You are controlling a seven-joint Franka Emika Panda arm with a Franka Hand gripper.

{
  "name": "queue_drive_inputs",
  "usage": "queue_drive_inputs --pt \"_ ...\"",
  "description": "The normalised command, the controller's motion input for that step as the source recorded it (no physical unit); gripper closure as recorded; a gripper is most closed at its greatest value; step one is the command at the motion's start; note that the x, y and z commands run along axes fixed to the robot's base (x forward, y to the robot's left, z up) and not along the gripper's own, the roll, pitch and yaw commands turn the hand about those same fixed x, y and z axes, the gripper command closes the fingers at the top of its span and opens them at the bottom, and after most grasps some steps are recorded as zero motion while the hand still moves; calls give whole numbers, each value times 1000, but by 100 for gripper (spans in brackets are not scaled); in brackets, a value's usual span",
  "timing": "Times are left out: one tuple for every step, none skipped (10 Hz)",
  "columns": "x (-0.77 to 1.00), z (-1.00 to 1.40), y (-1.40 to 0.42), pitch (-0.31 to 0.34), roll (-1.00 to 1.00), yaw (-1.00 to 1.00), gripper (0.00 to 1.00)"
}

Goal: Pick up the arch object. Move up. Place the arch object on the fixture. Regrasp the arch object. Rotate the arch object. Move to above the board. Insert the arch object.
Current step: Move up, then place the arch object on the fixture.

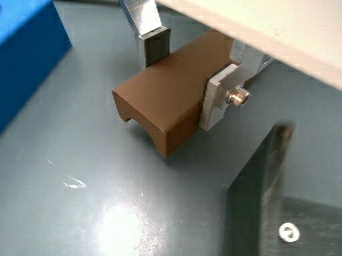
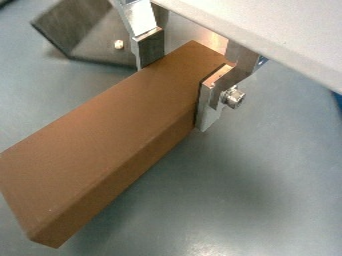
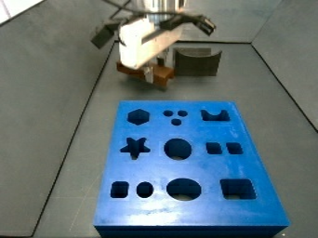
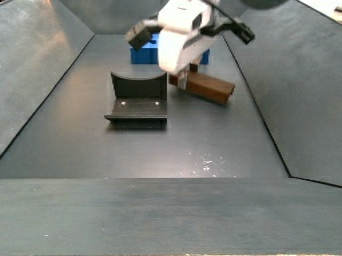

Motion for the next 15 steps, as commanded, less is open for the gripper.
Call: queue_drive_inputs --pt "-20 555 -20 60 -5 36 100" --pt "-12 405 -18 66 -6 36 100" --pt "-13 195 -16 59 -9 36 100" --pt "0 1000 0 0 0 0 100" --pt "2 1000 2 -1 0 -2 100" --pt "-8 1000 1 17 -1 -2 100" --pt "-12 1000 0 26 -3 0 100" --pt "-15 1000 -1 28 -4 0 100" --pt "-21 1000 -3 30 -8 1 100" --pt "-26 1000 -4 35 -9 2 100" --pt "-23 917 -7 36 -12 2 100" --pt "-19 748 -8 43 -14 2 100" --pt "-13 577 -8 53 -16 3 100" --pt "-4 407 -9 62 -18 3 100" --pt "8 178 -10 77 -20 3 100"
